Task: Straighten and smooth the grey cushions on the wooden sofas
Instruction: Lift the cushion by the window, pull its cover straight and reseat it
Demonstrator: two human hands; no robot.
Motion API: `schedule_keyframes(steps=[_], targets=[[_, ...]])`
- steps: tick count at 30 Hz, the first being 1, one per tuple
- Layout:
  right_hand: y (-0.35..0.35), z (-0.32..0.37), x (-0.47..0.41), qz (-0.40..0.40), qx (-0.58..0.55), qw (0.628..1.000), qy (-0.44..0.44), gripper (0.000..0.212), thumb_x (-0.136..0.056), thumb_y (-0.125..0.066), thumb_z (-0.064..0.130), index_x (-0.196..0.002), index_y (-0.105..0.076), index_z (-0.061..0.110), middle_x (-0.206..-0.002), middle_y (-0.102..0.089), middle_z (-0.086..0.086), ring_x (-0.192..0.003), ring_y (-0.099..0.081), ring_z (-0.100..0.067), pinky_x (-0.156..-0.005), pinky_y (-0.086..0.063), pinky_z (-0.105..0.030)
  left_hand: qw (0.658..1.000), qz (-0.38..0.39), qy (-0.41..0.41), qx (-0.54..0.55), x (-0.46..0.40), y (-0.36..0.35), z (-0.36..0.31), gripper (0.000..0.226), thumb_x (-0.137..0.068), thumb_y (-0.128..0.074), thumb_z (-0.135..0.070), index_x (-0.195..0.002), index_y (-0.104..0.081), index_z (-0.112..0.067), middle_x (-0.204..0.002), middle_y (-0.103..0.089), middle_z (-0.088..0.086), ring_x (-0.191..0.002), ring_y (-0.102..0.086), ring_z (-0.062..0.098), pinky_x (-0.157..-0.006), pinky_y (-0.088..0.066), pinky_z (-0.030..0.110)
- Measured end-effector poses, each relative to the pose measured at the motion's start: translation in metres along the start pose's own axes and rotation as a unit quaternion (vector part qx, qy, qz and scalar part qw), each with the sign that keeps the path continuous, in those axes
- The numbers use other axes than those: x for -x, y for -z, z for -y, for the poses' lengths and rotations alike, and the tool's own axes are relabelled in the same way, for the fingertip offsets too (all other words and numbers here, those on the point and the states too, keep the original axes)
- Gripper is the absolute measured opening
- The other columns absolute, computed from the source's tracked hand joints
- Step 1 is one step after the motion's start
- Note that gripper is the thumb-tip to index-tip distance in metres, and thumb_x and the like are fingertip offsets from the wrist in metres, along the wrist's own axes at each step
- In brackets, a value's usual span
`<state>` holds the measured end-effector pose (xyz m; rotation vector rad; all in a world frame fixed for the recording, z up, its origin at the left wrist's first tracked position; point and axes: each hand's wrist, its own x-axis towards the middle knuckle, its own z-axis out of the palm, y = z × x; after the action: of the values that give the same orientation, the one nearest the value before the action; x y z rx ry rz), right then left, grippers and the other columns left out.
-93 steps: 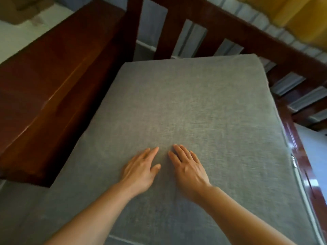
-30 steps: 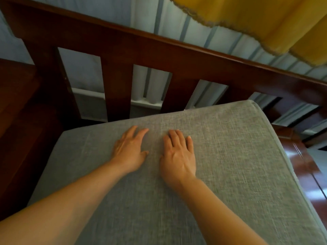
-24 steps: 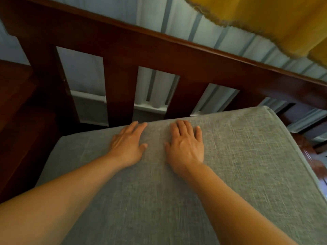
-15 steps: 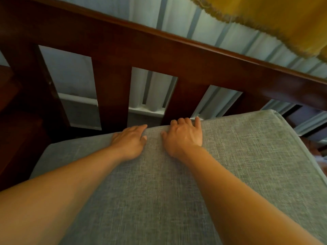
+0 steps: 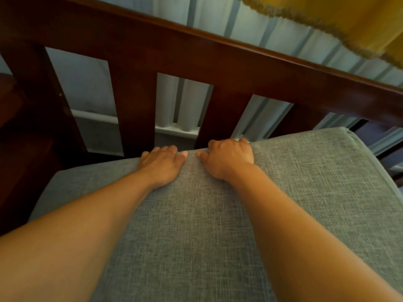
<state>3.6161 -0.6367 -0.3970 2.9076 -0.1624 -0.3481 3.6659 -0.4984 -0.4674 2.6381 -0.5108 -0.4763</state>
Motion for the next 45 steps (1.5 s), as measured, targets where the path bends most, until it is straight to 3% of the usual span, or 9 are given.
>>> schedule_keyframes(steps=[3, 7, 9, 14, 25, 34, 38, 41, 45], targets=[[0.015, -0.007, 0.015, -0.018, -0.002, 1.0, 0.009, 0.053, -0.098, -0.023, 0.054, -0.121, -0.054, 0.018, -0.121, -0.061, -0.006, -0.115, -0.054, -0.025, -0.095, -0.033, -0.039, 0.999, -0.021, -0.033, 0.012, 0.01, 0.011, -0.008, 0.043, -0.099, -0.015, -0.05, -0.089, -0.048, -0.024, -0.096, -0.054, -0.005, -0.106, -0.048, 0.019, -0.092, -0.027, 0.039], [0.05, -0.015, 0.033, -0.028, -0.017, 0.999, 0.007, 0.057, -0.096, -0.022, 0.06, -0.119, -0.056, 0.02, -0.118, -0.062, -0.002, -0.11, -0.056, -0.023, -0.075, -0.033, -0.035, 0.996, -0.046, -0.075, 0.02, 0.027, 0.041, -0.026, 0.052, -0.099, -0.013, -0.049, -0.106, -0.06, -0.027, -0.111, -0.062, -0.006, -0.112, -0.052, 0.019, -0.097, -0.029, 0.042], [0.069, -0.02, 0.044, -0.031, -0.029, 0.999, 0.006, 0.058, -0.095, -0.023, 0.062, -0.121, -0.056, 0.022, -0.121, -0.06, -0.001, -0.113, -0.055, -0.023, -0.074, -0.033, -0.036, 0.994, -0.066, -0.087, 0.021, 0.037, 0.058, -0.036, 0.051, -0.1, -0.016, -0.048, -0.109, -0.063, -0.029, -0.115, -0.063, -0.003, -0.109, -0.055, 0.02, -0.095, -0.033, 0.04], [0.123, -0.034, 0.075, -0.049, -0.049, 0.998, 0.009, 0.047, -0.097, -0.027, 0.056, -0.116, -0.06, 0.028, -0.122, -0.06, 0.001, -0.113, -0.054, -0.022, -0.074, -0.031, -0.034, 0.991, -0.083, -0.099, 0.02, 0.058, 0.105, -0.066, 0.06, -0.097, -0.018, -0.057, -0.079, -0.063, -0.024, -0.09, -0.066, -0.002, -0.09, -0.061, 0.023, -0.079, -0.045, 0.036], [0.258, -0.063, 0.137, -0.138, -0.007, 0.99, -0.024, 0.039, -0.1, -0.029, 0.048, -0.111, -0.061, 0.028, -0.117, -0.06, -0.002, -0.107, -0.055, -0.025, -0.07, -0.034, -0.033, 0.982, -0.122, -0.143, -0.005, 0.089, 0.229, -0.144, 0.065, -0.096, -0.017, -0.061, -0.106, -0.069, -0.023, -0.118, -0.064, 0.007, -0.107, -0.057, 0.031, -0.082, -0.041, 0.038], [0.303, -0.04, 0.162, -0.206, 0.039, 0.977, -0.028, 0.036, -0.101, -0.031, 0.044, -0.113, -0.061, 0.028, -0.111, -0.064, -0.001, -0.1, -0.061, -0.024, -0.066, -0.034, -0.031, 0.98, -0.139, -0.136, 0.027, 0.114, 0.273, -0.146, 0.06, -0.097, -0.02, -0.057, -0.092, -0.065, -0.017, -0.116, -0.063, 0.012, -0.106, -0.056, 0.033, -0.086, -0.044, 0.041], [0.32, -0.026, 0.165, -0.218, 0.061, 0.974, -0.015, 0.035, -0.102, -0.032, 0.041, -0.109, -0.062, 0.025, -0.111, -0.064, -0.002, -0.1, -0.06, -0.024, -0.064, -0.032, -0.031, 0.974, -0.16, -0.144, 0.071, 0.12, 0.285, -0.138, 0.057, -0.097, -0.024, -0.056, -0.066, -0.052, -0.019, -0.104, -0.065, 0.014, -0.098, -0.058, 0.032, -0.084, -0.044, 0.041], [0.33, -0.015, 0.17, -0.253, 0.082, 0.964, 0.004, 0.033, -0.102, -0.032, 0.038, -0.104, -0.063, 0.025, -0.107, -0.065, -0.001, -0.097, -0.061, -0.024, -0.062, -0.03, -0.031, 0.966, -0.198, -0.142, 0.082, 0.124, 0.291, -0.131, 0.057, -0.097, -0.025, -0.057, -0.066, -0.053, -0.018, -0.099, -0.064, 0.013, -0.098, -0.058, 0.032, -0.082, -0.043, 0.04], [0.337, -0.006, 0.18, -0.307, 0.084, 0.948, 0.021, 0.027, -0.101, -0.034, 0.034, -0.081, -0.052, 0.029, -0.097, -0.066, 0.002, -0.088, -0.061, -0.022, -0.063, -0.028, -0.031, 0.924, -0.294, -0.199, 0.142, 0.134, 0.299, -0.122, 0.071, -0.085, -0.021, -0.066, -0.048, -0.051, -0.013, -0.066, -0.058, 0.013, -0.075, -0.061, 0.032, -0.069, -0.045, 0.04]])
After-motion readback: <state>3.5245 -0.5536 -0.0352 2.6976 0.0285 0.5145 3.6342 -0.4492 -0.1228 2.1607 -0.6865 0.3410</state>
